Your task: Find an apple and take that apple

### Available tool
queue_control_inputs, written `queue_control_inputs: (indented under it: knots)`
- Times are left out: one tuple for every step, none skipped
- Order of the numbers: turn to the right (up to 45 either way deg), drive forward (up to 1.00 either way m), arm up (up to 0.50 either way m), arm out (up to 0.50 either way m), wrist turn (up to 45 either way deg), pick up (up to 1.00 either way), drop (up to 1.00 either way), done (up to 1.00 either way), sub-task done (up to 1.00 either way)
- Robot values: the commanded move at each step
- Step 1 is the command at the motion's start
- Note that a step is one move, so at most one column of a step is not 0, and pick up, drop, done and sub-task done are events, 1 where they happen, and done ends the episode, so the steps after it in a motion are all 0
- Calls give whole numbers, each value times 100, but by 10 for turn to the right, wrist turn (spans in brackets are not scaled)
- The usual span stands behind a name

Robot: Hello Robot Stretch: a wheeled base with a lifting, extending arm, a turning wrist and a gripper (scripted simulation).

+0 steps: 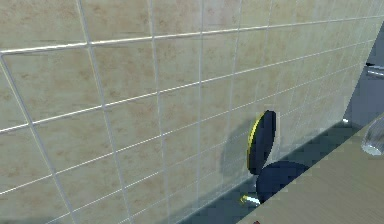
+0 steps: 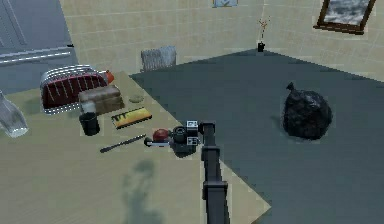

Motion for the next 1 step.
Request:
queue_control_inputs:
  knots:
    - [0,0,0,0,0,0,0,100,0]
